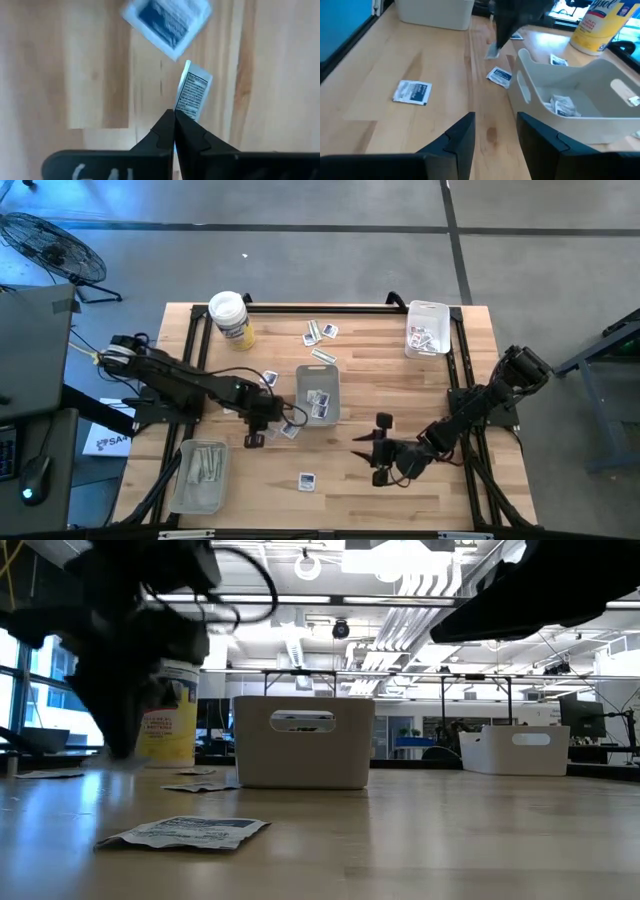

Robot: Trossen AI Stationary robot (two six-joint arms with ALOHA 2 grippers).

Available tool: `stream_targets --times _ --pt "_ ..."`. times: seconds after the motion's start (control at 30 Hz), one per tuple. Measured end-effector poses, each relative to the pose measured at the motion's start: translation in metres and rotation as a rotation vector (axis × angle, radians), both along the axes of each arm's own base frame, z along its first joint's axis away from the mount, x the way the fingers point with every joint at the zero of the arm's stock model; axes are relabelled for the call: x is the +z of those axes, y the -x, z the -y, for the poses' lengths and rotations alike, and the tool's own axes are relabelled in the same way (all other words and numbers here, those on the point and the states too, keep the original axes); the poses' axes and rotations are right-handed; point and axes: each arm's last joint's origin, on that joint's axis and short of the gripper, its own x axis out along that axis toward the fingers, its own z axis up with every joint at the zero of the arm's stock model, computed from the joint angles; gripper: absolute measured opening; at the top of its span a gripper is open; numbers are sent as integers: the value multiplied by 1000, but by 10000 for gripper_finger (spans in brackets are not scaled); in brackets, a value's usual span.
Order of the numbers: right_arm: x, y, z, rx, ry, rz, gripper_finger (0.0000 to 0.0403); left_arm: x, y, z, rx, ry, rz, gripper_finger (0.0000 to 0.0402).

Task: Pick & Place First Aid Supplies
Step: Put the orange pad into the white bin

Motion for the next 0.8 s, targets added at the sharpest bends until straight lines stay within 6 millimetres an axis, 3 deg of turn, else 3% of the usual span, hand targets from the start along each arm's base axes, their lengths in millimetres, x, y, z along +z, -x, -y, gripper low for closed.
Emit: stream_targets --times 0.17,0.37,0.6,0.8 --pt "0 0 -1 -28 -73 12 138 27 1 20 6 -60 77 1" --pt "1 -2 -3 -50 -115 57 138 55 -7 53 -22 -242 298 0" --pt "-11 -17 -10 -49 -136 180 138 67 -10 81 -20 -373 533 0" --pt "-18 -42 -6 -18 -136 231 146 70 -22 102 -90 -440 715 0"
